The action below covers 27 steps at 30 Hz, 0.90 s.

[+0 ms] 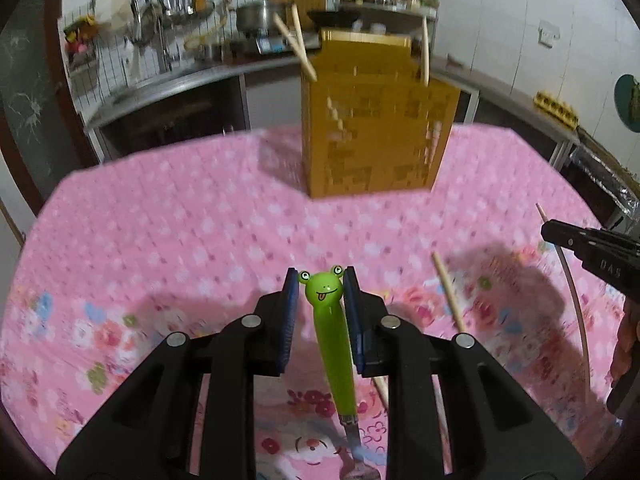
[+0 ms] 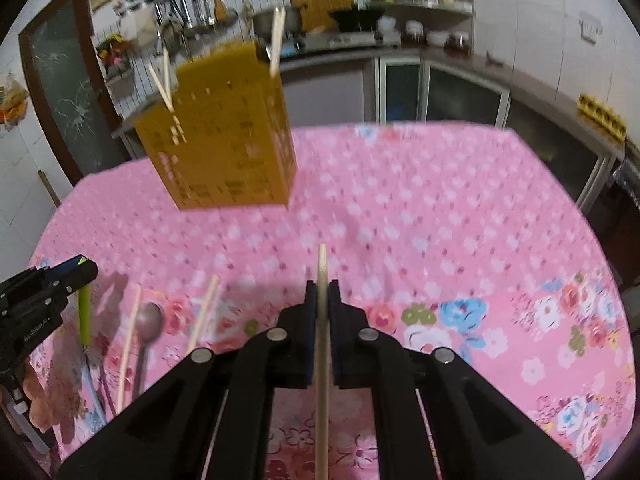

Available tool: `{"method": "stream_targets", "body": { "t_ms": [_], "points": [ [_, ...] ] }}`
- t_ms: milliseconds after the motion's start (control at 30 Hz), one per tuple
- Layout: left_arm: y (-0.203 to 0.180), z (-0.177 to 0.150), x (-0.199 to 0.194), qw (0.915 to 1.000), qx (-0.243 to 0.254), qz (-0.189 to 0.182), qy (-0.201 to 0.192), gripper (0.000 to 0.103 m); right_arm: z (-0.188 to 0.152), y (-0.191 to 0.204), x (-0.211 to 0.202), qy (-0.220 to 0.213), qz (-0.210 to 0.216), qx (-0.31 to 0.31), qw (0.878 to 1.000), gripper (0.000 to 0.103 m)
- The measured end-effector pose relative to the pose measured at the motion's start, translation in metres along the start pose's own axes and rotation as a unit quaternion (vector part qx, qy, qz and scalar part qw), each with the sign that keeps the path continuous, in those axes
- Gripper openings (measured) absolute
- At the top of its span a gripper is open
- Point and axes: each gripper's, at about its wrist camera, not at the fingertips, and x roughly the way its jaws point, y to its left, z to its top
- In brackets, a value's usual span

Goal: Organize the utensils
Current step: 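Carry the frog fork with the left tool over the holder while the right tool carries its chopstick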

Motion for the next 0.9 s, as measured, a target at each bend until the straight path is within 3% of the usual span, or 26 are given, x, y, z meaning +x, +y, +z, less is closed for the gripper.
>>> {"method": "stream_targets", "body": {
  "t_ms": [267, 900],
  "points": [
    [0.005, 0.019, -0.043, 0.9971, -0.01, -0.001, -0.075, 0.021, 0.005, 0.003, -0.036, -0.079, -0.014, -0.003, 0.997, 0.006],
    [0.006, 0.03, -0.077, 0.9921, 0.003, 0.003, -0.126, 0.021, 0.01, 0.002, -0.073, -0.159, 0.003, 0.015, 0.987, 0.006]
  ]
}}
